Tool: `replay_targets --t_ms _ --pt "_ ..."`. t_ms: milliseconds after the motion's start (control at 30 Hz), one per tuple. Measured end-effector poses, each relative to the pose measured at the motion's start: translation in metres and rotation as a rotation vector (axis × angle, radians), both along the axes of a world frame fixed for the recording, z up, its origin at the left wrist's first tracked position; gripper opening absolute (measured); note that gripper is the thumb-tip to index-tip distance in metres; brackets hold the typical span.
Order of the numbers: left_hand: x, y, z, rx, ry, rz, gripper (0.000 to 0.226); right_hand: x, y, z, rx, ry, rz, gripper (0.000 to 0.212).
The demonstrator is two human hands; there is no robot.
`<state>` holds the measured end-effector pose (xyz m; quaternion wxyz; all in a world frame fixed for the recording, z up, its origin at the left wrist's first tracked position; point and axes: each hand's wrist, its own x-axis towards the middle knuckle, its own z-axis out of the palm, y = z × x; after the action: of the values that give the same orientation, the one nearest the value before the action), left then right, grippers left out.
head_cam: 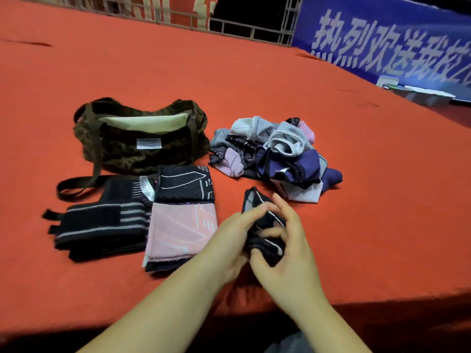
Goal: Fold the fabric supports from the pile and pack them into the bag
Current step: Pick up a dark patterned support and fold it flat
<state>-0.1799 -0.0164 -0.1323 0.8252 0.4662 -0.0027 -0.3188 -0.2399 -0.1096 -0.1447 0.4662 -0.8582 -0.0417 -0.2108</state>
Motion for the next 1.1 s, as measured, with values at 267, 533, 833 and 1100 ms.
replay_targets --t_ms 267,533,833,1100 --pt "0.011 0.065 0.007 0.046 -0.016 0.310 0.022 0.039 0.036 0.015 0.188 0.019 -0.134 0.044" --pt "0.030 0.100 0.016 0.065 -0.050 0.407 0.020 0.074 0.056 0.027 0.938 0.515 0.173 0.028" --pt "0.089 0.128 0.009 0.789 -0.351 0.477 0.037 0.127 0.068 0.018 0.372 0.358 -0.045 0.028" --pt "0.139 0.122 -0.003 1.202 -0.520 0.423 0.030 0.176 0.061 0.005 0.067 0.315 -0.101 0.027"
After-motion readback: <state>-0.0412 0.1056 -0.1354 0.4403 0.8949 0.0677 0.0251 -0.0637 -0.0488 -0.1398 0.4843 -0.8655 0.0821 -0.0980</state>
